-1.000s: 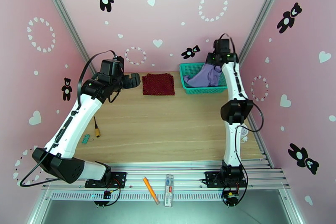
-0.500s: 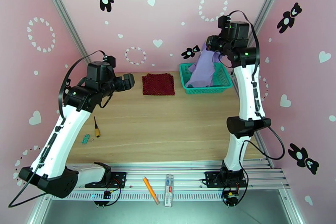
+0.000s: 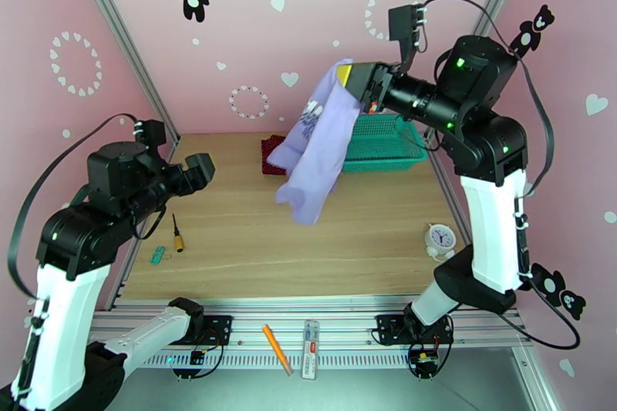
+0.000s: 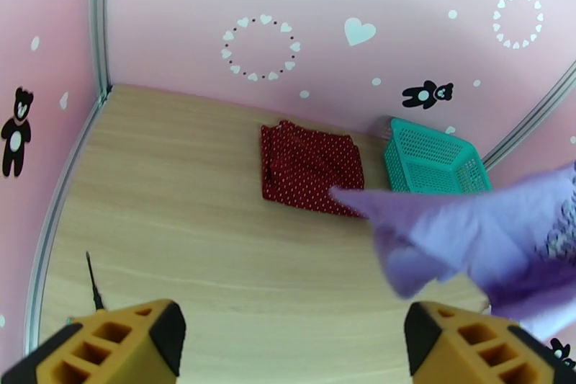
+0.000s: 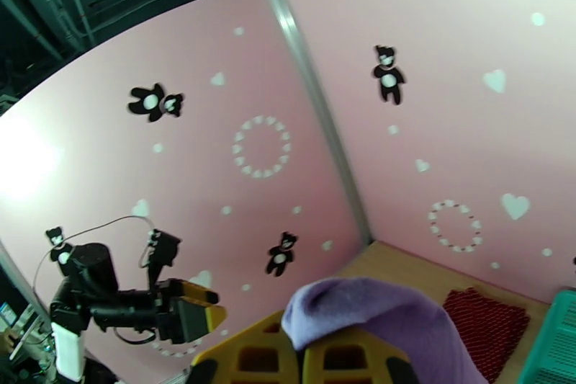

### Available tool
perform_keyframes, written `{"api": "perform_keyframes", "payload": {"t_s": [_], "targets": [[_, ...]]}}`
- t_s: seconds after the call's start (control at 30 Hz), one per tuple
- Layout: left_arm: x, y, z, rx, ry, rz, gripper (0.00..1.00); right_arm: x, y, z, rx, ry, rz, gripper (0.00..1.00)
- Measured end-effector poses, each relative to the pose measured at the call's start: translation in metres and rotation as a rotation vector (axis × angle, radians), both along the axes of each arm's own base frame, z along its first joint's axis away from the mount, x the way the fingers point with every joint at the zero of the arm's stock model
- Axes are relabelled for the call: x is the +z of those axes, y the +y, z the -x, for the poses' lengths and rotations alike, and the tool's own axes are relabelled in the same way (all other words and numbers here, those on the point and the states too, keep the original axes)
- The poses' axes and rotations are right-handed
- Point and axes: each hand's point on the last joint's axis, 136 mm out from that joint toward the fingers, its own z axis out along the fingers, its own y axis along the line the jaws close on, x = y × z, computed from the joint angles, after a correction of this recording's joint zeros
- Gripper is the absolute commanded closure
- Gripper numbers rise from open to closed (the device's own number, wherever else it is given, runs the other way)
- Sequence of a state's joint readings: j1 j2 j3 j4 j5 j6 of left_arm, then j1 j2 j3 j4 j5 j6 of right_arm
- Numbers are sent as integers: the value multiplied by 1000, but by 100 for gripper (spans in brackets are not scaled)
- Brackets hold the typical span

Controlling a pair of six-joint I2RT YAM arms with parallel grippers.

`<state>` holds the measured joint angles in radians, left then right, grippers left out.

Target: Fold and stack the mixed laundry pile

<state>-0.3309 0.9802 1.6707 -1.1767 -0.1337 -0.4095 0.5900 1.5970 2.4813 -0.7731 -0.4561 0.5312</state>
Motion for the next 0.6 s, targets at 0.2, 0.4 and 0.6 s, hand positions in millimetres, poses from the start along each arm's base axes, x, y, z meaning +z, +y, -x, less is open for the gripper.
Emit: {"api": "perform_keyframes", "payload": {"t_s": [0.2, 0.4, 0.6], "targets": [[-24, 21, 27, 75, 71, -29, 13, -110, 47, -13, 12, 183, 186, 100], [-68, 23, 27, 103, 205, -59, 15, -306, 28, -57, -206, 403, 580, 100], [-133, 8, 18, 77, 387, -47, 16, -422, -60, -80, -463, 528, 872, 100]]}}
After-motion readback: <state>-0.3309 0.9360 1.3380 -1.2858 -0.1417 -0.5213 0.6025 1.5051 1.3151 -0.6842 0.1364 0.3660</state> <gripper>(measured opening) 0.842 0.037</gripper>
